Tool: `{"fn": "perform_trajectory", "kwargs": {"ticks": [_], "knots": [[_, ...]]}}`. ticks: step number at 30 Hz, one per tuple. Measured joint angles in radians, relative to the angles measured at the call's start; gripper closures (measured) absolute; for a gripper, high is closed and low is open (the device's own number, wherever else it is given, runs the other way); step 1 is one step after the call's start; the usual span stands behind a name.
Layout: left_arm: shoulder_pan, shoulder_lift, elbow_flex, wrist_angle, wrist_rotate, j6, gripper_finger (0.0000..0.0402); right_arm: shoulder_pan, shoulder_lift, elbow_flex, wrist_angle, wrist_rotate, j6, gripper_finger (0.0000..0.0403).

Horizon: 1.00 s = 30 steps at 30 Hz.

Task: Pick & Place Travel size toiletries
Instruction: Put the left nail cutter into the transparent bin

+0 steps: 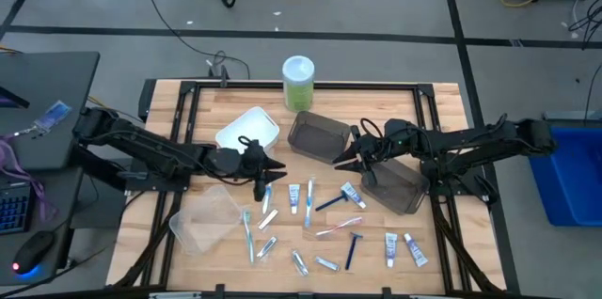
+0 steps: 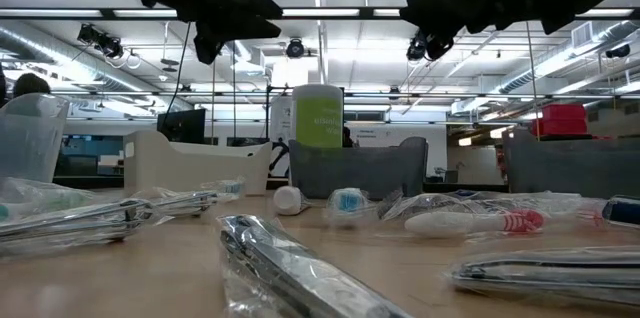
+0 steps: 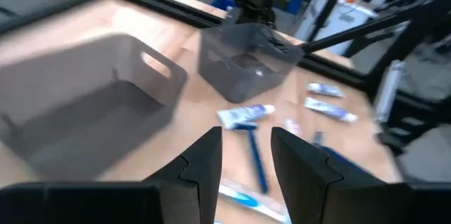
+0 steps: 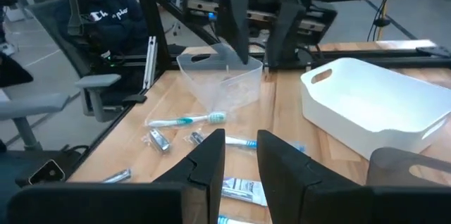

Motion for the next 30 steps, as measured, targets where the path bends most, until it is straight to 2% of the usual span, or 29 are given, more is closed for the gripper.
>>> {"fn": "perform_trajectory", "kwargs": {"ticks": [6,11,14,16,20,23,27,30], "knots": [[-0.027,0.0,0.006,-0.004,0.02,-0.061,0.027,0.0,0.0,0.0,-0.001,0.069,0.021,0.0314],[-0.039,0.0,0.086,-0.018,0.025,-0.067,0.027,0.0,0.0,0.0,-0.003,0.15,0.056,0.0316],[-0.039,0.0,0.174,-0.132,0.036,-0.026,0.027,0.0,0.0,0.0,0.002,0.174,0.153,0.0316],[-0.039,0.0,0.234,-0.234,0.032,-0.019,0.027,-0.001,0.0,-0.001,0.016,0.23,0.16,0.0318],[-0.044,0.061,0.325,-0.428,0.006,-0.054,0.027,-0.009,0.0,-0.001,0.056,0.391,0.088,0.032],[-0.052,0.139,0.395,-0.56,0.018,-0.102,0.027,-0.017,-0.001,-0.001,0.074,0.468,0.009,0.0318],[-0.072,0.244,0.494,-0.799,0.045,-0.198,0.027,-0.027,-0.001,-0.001,0.085,0.498,-0.016,0.0318],[-0.094,0.316,0.525,-0.856,0.073,-0.247,0.027,-0.035,-0.001,-0.001,0.085,0.498,-0.019,0.032]]}}
